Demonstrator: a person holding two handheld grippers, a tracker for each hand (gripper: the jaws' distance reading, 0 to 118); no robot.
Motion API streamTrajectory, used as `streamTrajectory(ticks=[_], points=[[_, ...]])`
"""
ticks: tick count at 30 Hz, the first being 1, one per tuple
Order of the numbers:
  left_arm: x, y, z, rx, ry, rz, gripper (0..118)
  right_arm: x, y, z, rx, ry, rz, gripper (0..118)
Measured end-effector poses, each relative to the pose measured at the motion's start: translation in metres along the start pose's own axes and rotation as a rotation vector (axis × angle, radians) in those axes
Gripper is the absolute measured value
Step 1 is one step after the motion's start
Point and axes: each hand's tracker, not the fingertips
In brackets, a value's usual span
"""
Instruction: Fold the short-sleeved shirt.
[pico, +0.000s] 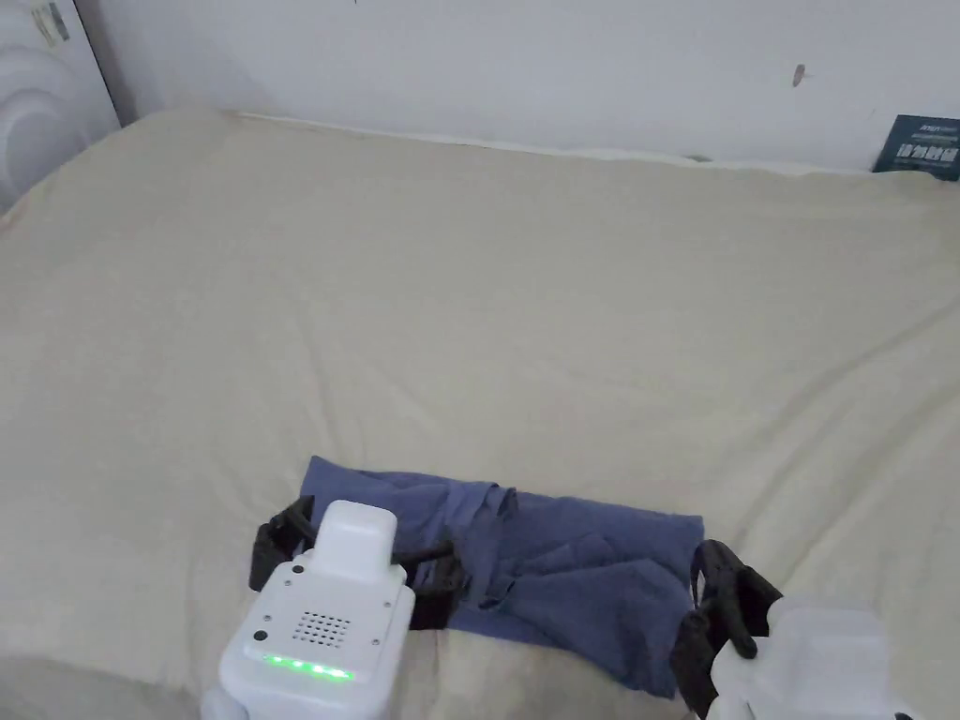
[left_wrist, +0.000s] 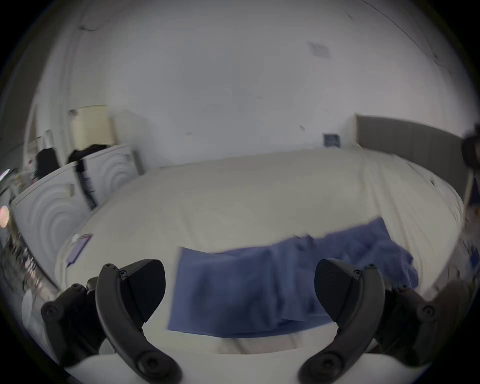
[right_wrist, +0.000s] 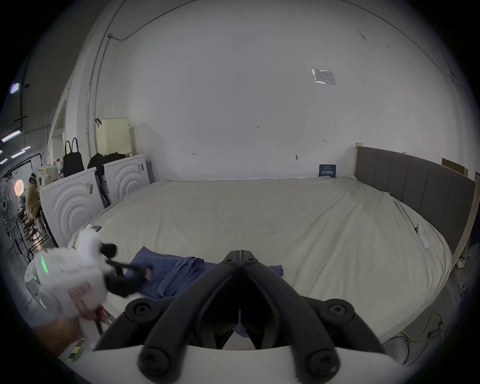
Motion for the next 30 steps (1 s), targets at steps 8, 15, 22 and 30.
streamTrajectory(ticks=[8, 15, 22, 30], points=[[-0.012, -0.034, -0.098, -0.133, 0.169, -0.137, 2, -0.003, -0.002, -0.006, 0.003, 0.037, -0.007, 0], [0.071, -0.068, -0.129, -0.229, 0.072, -0.242, 2, -0.005, -0.003, -0.024, -0.052, 0.018, 0.029, 0], [0.150, -0.075, -0.118, -0.169, -0.094, -0.349, 2, 0.003, -0.003, -0.018, -0.073, -0.008, 0.045, 0], [0.089, -0.017, -0.033, 0.005, -0.224, -0.006, 2, -0.007, -0.001, -0.019, -0.079, -0.032, 0.071, 0]])
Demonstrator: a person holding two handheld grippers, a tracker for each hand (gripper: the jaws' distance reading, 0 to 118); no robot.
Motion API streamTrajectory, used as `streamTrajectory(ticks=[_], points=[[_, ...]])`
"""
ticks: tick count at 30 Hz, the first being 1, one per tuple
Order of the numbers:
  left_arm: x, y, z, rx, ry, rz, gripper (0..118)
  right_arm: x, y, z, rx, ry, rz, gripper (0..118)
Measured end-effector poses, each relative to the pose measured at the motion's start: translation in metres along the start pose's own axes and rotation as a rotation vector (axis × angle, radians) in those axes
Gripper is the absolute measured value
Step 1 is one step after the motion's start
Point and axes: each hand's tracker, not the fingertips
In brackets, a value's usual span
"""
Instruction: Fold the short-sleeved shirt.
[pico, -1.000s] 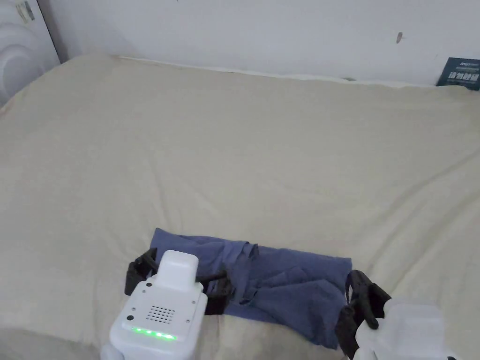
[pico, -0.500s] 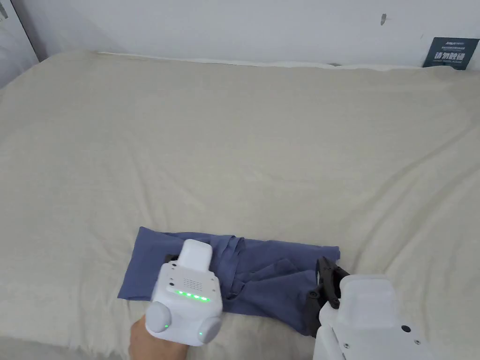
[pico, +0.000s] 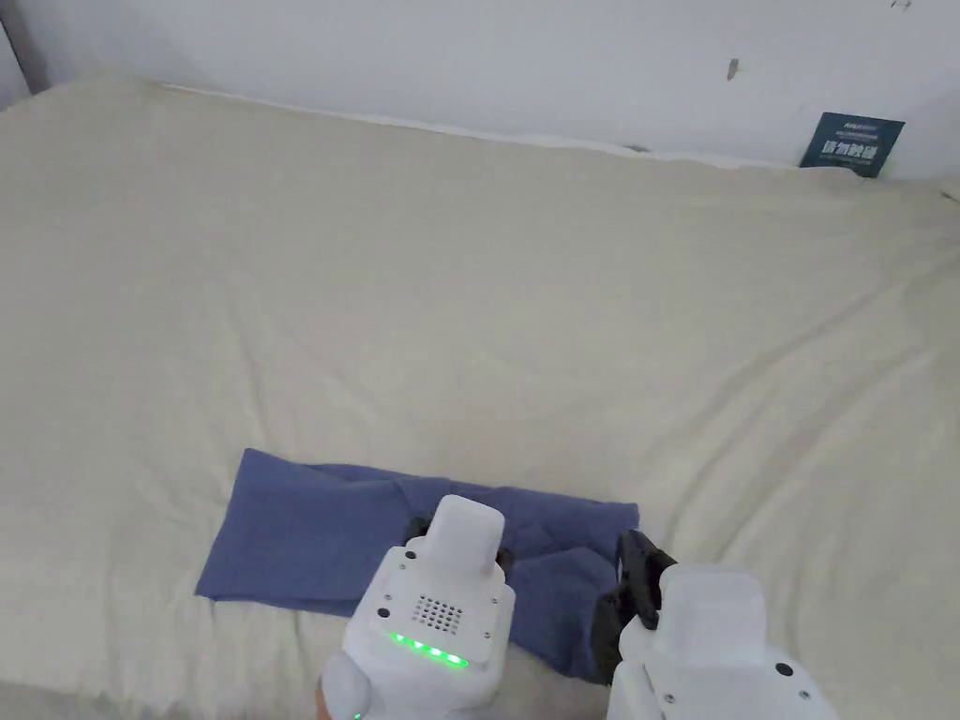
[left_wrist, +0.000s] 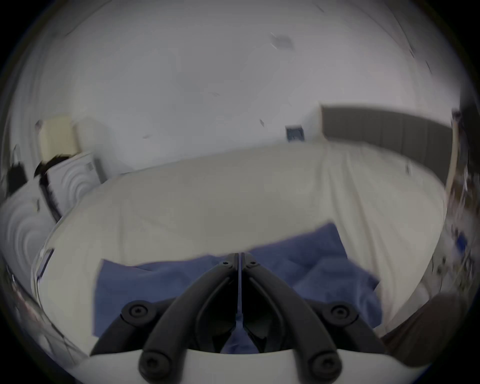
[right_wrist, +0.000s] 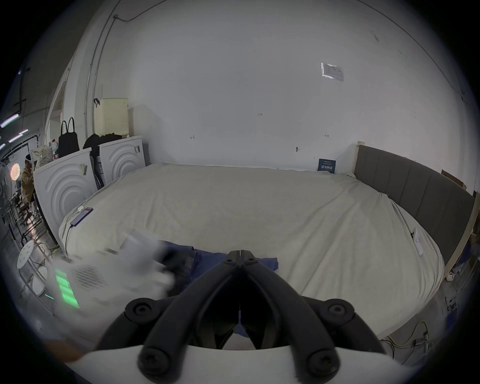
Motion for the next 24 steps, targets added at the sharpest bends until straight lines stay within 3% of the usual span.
streamTrajectory(ticks=[3, 5, 9, 11, 14, 17, 18, 19, 20, 21, 23, 24], points=[[-0.052, 0.035, 0.064, 0.110, 0.174, -0.025, 2, -0.015, 0.009, -0.003, 0.007, 0.005, 0.003, 0], [-0.090, 0.045, 0.086, 0.164, 0.214, 0.010, 2, -0.022, 0.019, -0.001, 0.051, 0.032, -0.036, 0], [-0.150, 0.049, 0.132, 0.215, 0.309, 0.114, 2, -0.035, 0.034, 0.003, 0.105, -0.005, 0.032, 0], [-0.165, 0.040, 0.142, 0.227, 0.391, 0.120, 2, -0.033, 0.036, 0.009, 0.131, -0.013, 0.019, 0], [-0.172, 0.024, 0.135, 0.126, 0.374, 0.182, 2, -0.031, 0.037, 0.015, 0.131, 0.003, -0.026, 0], [-0.176, 0.012, 0.116, 0.060, 0.309, 0.251, 5, -0.033, 0.035, 0.020, 0.124, -0.011, 0.006, 0], [-0.182, 0.009, 0.106, 0.032, 0.237, 0.293, 21, -0.033, 0.035, 0.023, 0.123, -0.005, 0.009, 0], [-0.188, 0.007, 0.091, -0.014, 0.195, 0.313, 52, -0.033, 0.033, 0.024, 0.125, 0.002, 0.007, 0], [-0.192, 0.006, 0.076, -0.068, 0.155, 0.312, 90, -0.034, 0.032, 0.025, 0.127, 0.010, 0.006, 0], [-0.196, 0.000, 0.056, -0.152, 0.084, 0.299, 118, -0.035, 0.030, 0.024, 0.125, 0.015, 0.009, 0], [-0.210, -0.007, 0.018, -0.248, 0.016, 0.357, 118, -0.039, 0.026, 0.022, 0.113, 0.023, 0.025, 0], [-0.220, -0.008, -0.007, -0.265, 0.030, 0.308, 118, -0.040, 0.024, 0.021, 0.110, 0.035, 0.044, 0]])
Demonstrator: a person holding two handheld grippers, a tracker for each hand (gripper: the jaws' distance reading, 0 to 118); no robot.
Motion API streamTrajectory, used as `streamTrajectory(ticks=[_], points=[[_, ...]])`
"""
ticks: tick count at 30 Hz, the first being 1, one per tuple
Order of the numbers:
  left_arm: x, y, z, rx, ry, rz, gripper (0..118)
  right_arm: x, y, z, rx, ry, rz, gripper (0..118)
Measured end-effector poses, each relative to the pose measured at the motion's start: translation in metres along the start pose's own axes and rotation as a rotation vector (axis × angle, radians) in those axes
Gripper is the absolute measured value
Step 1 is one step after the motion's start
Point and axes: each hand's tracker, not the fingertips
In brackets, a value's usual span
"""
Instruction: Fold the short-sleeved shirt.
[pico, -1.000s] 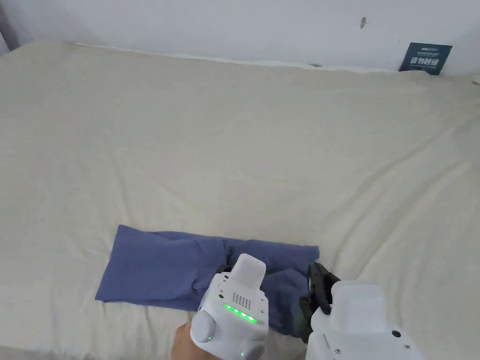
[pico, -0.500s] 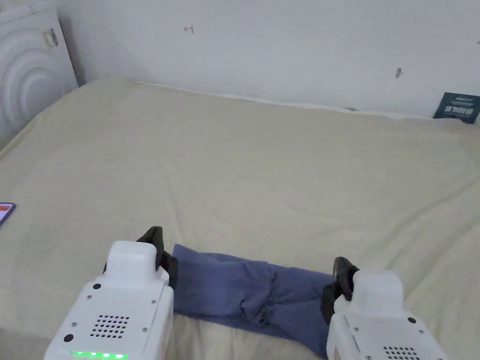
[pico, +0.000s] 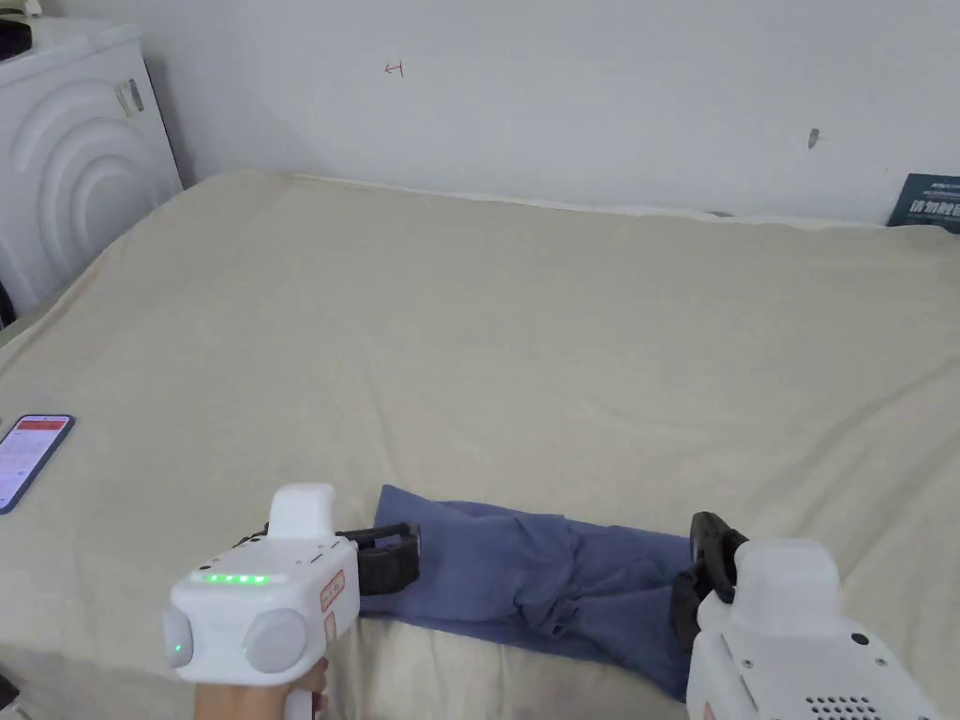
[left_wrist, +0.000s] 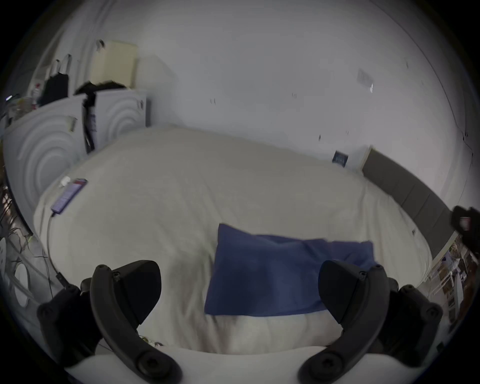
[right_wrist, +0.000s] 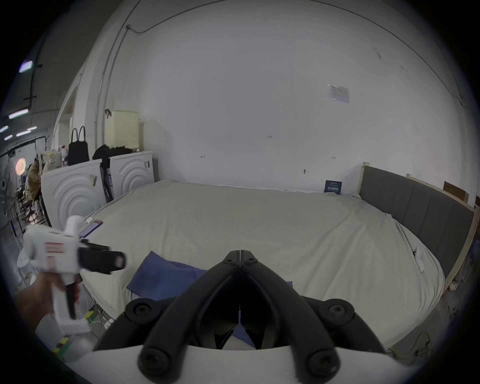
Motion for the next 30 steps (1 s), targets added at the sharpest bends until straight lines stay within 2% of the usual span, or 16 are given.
streamTrajectory(ticks=[2, 5, 6, 8, 9, 10, 11, 12, 13, 14, 20, 24, 27, 30], points=[[0.029, -0.008, 0.000, -0.056, 0.106, -0.028, 118, -0.002, -0.003, -0.001, -0.011, 0.003, 0.014, 0], [0.008, -0.013, -0.051, -0.150, 0.049, 0.004, 118, 0.000, -0.008, -0.004, -0.028, 0.004, 0.013, 0], [0.003, -0.016, -0.063, -0.156, 0.025, 0.005, 112, 0.002, -0.011, -0.005, -0.034, 0.007, 0.010, 0], [0.004, -0.020, -0.074, -0.192, -0.002, 0.053, 77, 0.006, -0.016, -0.003, -0.022, 0.013, 0.016, 0], [0.009, -0.026, -0.071, -0.191, -0.001, 0.036, 64, 0.007, -0.017, -0.003, -0.025, -0.005, 0.025, 0], [0.016, -0.027, -0.063, -0.122, 0.089, -0.045, 64, 0.008, -0.016, -0.004, -0.041, -0.018, 0.030, 0], [0.017, -0.024, -0.058, -0.127, 0.032, -0.035, 57, 0.010, -0.017, -0.005, -0.047, -0.022, 0.026, 0], [0.016, -0.019, -0.055, -0.159, -0.032, 0.051, 33, 0.012, -0.017, -0.008, -0.046, -0.023, 0.017, 0], [0.011, -0.025, -0.052, -0.118, 0.017, 0.035, 21, 0.013, -0.018, -0.010, -0.046, -0.020, 0.009, 0], [0.009, -0.023, -0.049, -0.118, -0.029, 0.044, 12, 0.013, -0.017, -0.013, -0.049, -0.019, 0.005, 0], [-0.007, 0.001, -0.023, -0.031, 0.037, 0.020, 11, 0.005, -0.013, -0.019, -0.053, -0.010, 0.012, 0], [-0.082, 0.021, -0.037, -0.018, 0.194, 0.024, 11, -0.001, -0.013, -0.020, -0.057, 0.006, 0.003, 0], [-0.107, 0.027, 0.001, 0.028, 0.237, 0.096, 11, -0.007, -0.016, -0.020, -0.060, 0.018, 0.014, 0], [-0.111, 0.031, 0.021, 0.056, 0.361, -0.023, 11, -0.011, -0.017, -0.020, -0.062, 0.034, 0.005, 0]])
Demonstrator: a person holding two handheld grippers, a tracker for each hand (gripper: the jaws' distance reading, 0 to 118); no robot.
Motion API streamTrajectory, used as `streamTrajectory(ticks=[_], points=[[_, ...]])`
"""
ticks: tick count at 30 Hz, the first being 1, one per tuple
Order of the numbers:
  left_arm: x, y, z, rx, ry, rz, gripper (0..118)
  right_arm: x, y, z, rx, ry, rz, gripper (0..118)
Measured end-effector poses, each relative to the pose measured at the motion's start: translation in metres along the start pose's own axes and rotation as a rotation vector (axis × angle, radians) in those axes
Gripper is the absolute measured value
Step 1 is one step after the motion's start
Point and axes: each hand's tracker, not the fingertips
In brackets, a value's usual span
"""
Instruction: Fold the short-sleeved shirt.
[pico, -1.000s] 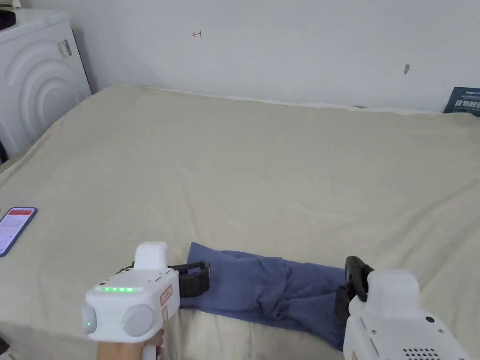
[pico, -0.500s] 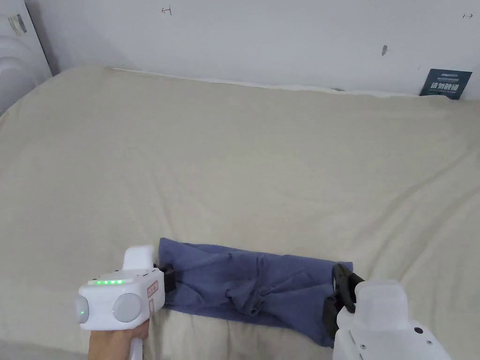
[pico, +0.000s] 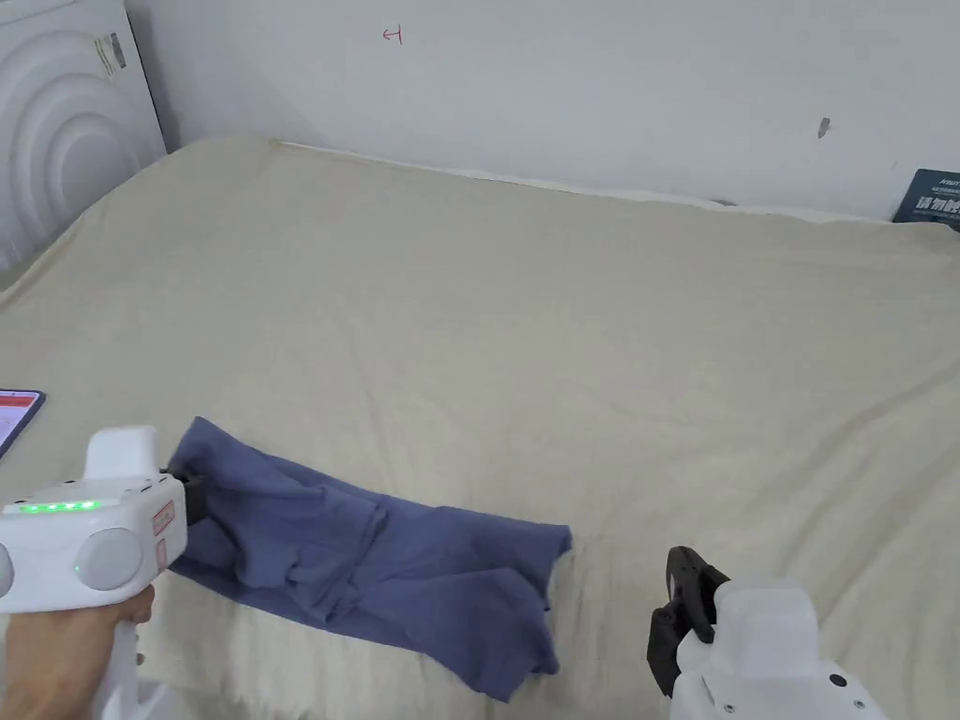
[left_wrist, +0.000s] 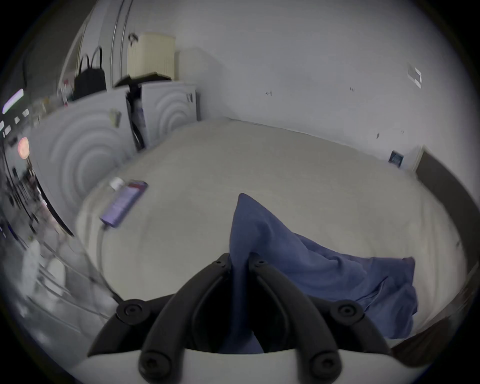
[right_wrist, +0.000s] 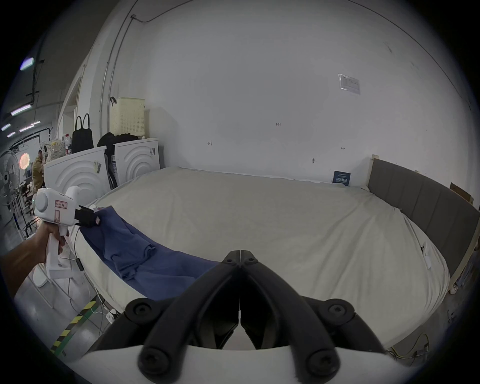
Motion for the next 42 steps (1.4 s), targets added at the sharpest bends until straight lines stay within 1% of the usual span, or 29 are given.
streamTrajectory(ticks=[1, 2, 4, 6, 8, 9, 10, 11, 13, 14, 17, 20, 21, 24, 25, 26, 27, 28, 29, 30, 32, 34, 36, 37, 38, 39, 40, 41, 42], points=[[0.003, 0.001, 0.005, 0.013, 0.003, -0.037, 11, -0.002, -0.001, -0.001, -0.001, 0.002, 0.000, 0], [0.009, 0.001, 0.010, 0.021, -0.014, -0.044, 11, -0.003, -0.001, -0.001, -0.001, 0.004, 0.001, 0], [0.044, 0.003, 0.047, 0.084, -0.044, -0.078, 11, -0.004, -0.001, -0.001, 0.000, 0.007, 0.000, 0], [0.080, 0.000, 0.066, 0.147, -0.066, -0.165, 11, -0.004, -0.001, 0.000, 0.003, 0.007, -0.003, 0], [0.111, 0.004, 0.082, 0.172, -0.114, -0.239, 11, -0.002, -0.001, 0.003, 0.007, 0.006, -0.002, 0], [0.129, 0.004, 0.089, 0.164, -0.169, -0.266, 11, 0.000, -0.001, 0.005, 0.008, 0.002, -0.002, 0], [0.146, 0.002, 0.094, 0.165, -0.213, -0.261, 11, 0.002, -0.002, 0.007, 0.010, -0.008, -0.002, 0], [0.149, 0.004, 0.083, 0.167, -0.227, -0.253, 11, 0.004, -0.002, 0.008, 0.011, -0.017, -0.005, 0], [0.182, -0.003, 0.079, 0.182, -0.236, -0.352, 11, 0.012, -0.003, 0.009, 0.014, -0.037, -0.033, 0], [0.198, -0.007, 0.078, 0.172, -0.245, -0.372, 11, 0.015, -0.003, 0.010, 0.016, -0.043, -0.050, 0], [0.240, -0.029, 0.070, 0.110, -0.365, -0.390, 11, 0.024, -0.002, 0.013, 0.028, -0.051, -0.059, 0], [0.281, -0.060, 0.057, 0.061, -0.375, -0.444, 11, 0.034, -0.002, 0.015, 0.023, -0.076, -0.051, 0], [0.293, -0.071, 0.052, 0.050, -0.384, -0.483, 11, 0.037, -0.002, 0.016, 0.022, -0.083, -0.054, 0], [0.315, -0.096, 0.043, 0.006, -0.404, -0.536, 11, 0.046, -0.001, 0.017, 0.023, -0.102, -0.069, 0], [0.318, -0.103, 0.039, -0.001, -0.388, -0.540, 13, 0.048, 0.000, 0.016, 0.020, -0.111, -0.074, 0], [0.319, -0.109, 0.038, -0.005, -0.367, -0.539, 23, 0.049, 0.001, 0.016, 0.020, -0.114, -0.077, 0], [0.314, -0.111, 0.040, -0.003, -0.372, -0.508, 57, 0.050, 0.001, 0.017, 0.024, -0.115, -0.077, 0], [0.307, -0.110, 0.047, -0.006, -0.409, -0.471, 90, 0.049, 0.000, 0.018, 0.029, -0.116, -0.074, 0], [0.302, -0.109, 0.055, 0.005, -0.410, -0.453, 112, 0.049, 0.000, 0.019, 0.030, -0.116, -0.073, 0], [0.292, -0.106, 0.072, 0.079, -0.365, -0.425, 117, 0.048, 0.000, 0.020, 0.032, -0.116, -0.073, 0], [0.270, -0.094, 0.095, 0.244, -0.312, -0.395, 117, 0.047, -0.002, 0.020, 0.036, -0.108, -0.083, 0], [0.253, -0.081, 0.112, 0.369, -0.177, -0.380, 117, 0.046, -0.003, 0.020, 0.037, -0.098, -0.096, 0], [0.243, -0.067, 0.108, 0.396, -0.036, -0.424, 116, 0.044, -0.003, 0.019, 0.039, -0.089, -0.104, 0], [0.242, -0.064, 0.100, 0.389, 0.051, -0.453, 111, 0.043, -0.002, 0.018, 0.041, -0.085, -0.105, 0], [0.242, -0.063, 0.090, 0.362, 0.079, -0.490, 92, 0.042, -0.002, 0.018, 0.045, -0.081, -0.105, 0], [0.244, -0.062, 0.076, 0.310, 0.063, -0.526, 51, 0.042, -0.002, 0.018, 0.047, -0.075, -0.106, 0], [0.246, -0.065, 0.067, 0.288, 0.061, -0.535, 51, 0.042, -0.002, 0.018, 0.048, -0.071, -0.106, 0], [0.250, -0.070, 0.056, 0.270, 0.062, -0.550, 31, 0.042, -0.002, 0.019, 0.049, -0.069, -0.104, 0], [0.253, -0.078, 0.043, 0.216, 0.049, -0.556, 3, 0.042, -0.003, 0.019, 0.051, -0.070, -0.102, 0]])
